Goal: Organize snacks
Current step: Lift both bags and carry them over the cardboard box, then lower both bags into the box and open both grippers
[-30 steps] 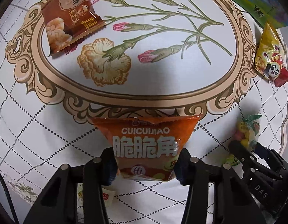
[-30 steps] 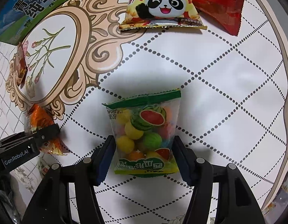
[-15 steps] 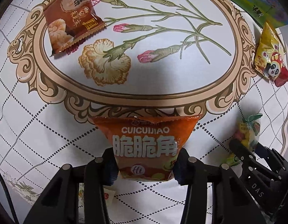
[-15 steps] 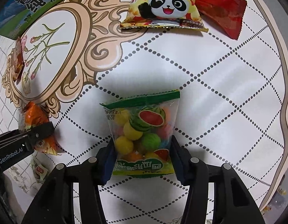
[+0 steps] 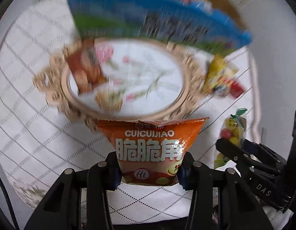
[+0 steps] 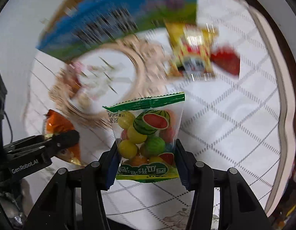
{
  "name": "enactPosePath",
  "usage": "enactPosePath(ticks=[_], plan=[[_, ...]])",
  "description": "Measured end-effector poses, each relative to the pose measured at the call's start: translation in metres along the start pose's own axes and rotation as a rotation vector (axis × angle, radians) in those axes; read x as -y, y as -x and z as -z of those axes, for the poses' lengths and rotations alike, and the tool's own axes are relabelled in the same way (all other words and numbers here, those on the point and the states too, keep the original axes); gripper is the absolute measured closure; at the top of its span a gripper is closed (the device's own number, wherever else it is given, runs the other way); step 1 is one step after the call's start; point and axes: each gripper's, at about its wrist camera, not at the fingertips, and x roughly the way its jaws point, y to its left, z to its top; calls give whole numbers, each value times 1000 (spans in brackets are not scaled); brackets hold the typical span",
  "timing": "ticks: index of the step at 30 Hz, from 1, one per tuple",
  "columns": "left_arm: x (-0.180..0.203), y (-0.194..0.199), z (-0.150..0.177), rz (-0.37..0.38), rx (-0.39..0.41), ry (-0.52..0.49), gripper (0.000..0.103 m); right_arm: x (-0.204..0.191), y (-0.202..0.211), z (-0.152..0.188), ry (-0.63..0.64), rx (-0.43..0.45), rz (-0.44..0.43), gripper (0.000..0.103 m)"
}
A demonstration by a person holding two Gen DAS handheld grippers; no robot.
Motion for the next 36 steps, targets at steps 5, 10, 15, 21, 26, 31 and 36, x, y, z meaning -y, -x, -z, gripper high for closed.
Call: enactPosePath(ticks=[5, 10, 15, 21, 26, 31, 36], plan=[[7, 58, -44, 3, 97, -29, 61, -33, 49, -56, 59, 114, -75, 48], [1, 90, -103, -54, 163, -37, 61, -68, 70, -123, 118, 189, -76, 48], [-11, 85, -174, -87, 115, -17, 61, -93, 55, -179, 149, 182, -60, 48], [-37, 40, -227, -128, 4, 34, 61, -110, 12, -224, 154, 121, -42, 48], [-49, 18, -247, -164, -51, 46, 61, -118, -19, -239, 145, 63, -36, 48], [-52, 5, -250, -157, -95, 54, 60, -117, -37, -244, 129, 1, -57, 47], [-56, -5, -249, -142, -109, 79, 36, -115, -45, -246, 128, -34, -44, 21]])
